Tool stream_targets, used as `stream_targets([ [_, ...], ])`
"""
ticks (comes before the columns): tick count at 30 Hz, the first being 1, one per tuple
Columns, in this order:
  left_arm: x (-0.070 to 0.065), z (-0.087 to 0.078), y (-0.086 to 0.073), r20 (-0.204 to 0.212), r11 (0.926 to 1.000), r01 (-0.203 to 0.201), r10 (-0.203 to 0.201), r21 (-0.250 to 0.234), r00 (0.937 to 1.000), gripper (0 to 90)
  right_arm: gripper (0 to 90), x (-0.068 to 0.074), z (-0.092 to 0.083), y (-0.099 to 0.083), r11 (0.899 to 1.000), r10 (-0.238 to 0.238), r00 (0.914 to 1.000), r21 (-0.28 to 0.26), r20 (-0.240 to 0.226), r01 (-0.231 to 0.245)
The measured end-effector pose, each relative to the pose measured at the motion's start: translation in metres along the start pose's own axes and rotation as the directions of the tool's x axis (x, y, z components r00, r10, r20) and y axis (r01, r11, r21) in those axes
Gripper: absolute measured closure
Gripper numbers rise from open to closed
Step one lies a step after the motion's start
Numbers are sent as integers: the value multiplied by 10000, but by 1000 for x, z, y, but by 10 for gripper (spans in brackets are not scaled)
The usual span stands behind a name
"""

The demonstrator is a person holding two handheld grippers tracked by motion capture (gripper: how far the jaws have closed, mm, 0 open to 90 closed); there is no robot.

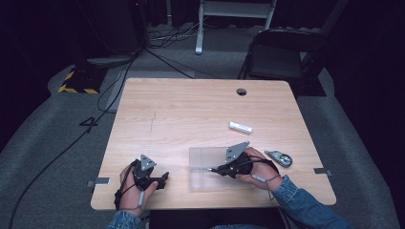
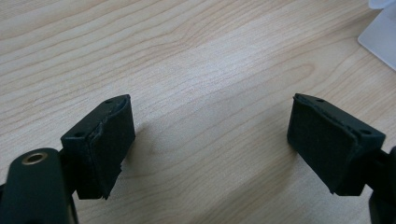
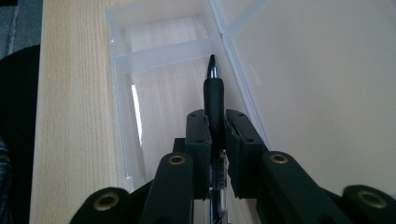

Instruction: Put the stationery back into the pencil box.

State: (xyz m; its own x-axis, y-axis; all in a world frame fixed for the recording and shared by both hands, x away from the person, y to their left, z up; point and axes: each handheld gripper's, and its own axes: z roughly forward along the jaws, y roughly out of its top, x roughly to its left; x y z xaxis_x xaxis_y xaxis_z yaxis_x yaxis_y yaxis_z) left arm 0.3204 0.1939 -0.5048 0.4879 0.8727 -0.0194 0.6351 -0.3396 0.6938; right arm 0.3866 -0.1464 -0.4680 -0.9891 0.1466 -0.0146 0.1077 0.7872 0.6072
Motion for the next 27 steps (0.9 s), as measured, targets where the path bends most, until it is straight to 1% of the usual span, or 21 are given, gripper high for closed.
stream_targets([
  [1,0,0,0,2,10000,-2,2,1,10000,155,799,1,1,0,10000,55,10000,38,45,-55],
  [2,0,0,0,0,10000,-3,3,1,10000,155,799,1,1,0,10000,-49,10000,54,37,49],
  [13,0,0,0,0,10000,-4,4,4,10000,155,797,1,6,-2,9987,-339,9989,391,327,326],
  [14,0,0,0,-2,10000,-14,14,6,10000,155,794,1,6,-2,9986,-380,9984,379,415,365],
  [16,0,0,0,3,10000,-5,5,3,10000,155,756,1,5,-2,9990,-348,9985,309,416,335],
  [17,0,0,0,3,10000,-4,4,4,10000,155,734,1,4,-2,9996,-234,9988,165,426,227],
  [19,0,0,0,22,10000,4,-4,21,10000,155,724,1,0,-1,9997,-221,9983,101,534,216],
  [21,-1,1,1,60,10000,12,-12,-23,10000,155,704,0,-4,-1,9999,-126,9985,-57,527,129],
  [23,-2,1,1,65,10000,47,-47,-26,10000,156,690,0,-11,-1,9998,-72,9982,-199,591,84],
  [24,-4,3,3,162,9999,-103,103,-13,9998,158,695,0,-16,-1,9998,17,9984,-212,567,-5],
  [25,-4,3,3,162,9999,-103,103,-13,9998,159,695,0,-16,-1,9998,17,9984,-212,567,-5],
  [27,-9,7,7,357,9994,-341,341,-12,9988,161,741,1,-26,-4,9999,138,9985,-11,531,-137],
])
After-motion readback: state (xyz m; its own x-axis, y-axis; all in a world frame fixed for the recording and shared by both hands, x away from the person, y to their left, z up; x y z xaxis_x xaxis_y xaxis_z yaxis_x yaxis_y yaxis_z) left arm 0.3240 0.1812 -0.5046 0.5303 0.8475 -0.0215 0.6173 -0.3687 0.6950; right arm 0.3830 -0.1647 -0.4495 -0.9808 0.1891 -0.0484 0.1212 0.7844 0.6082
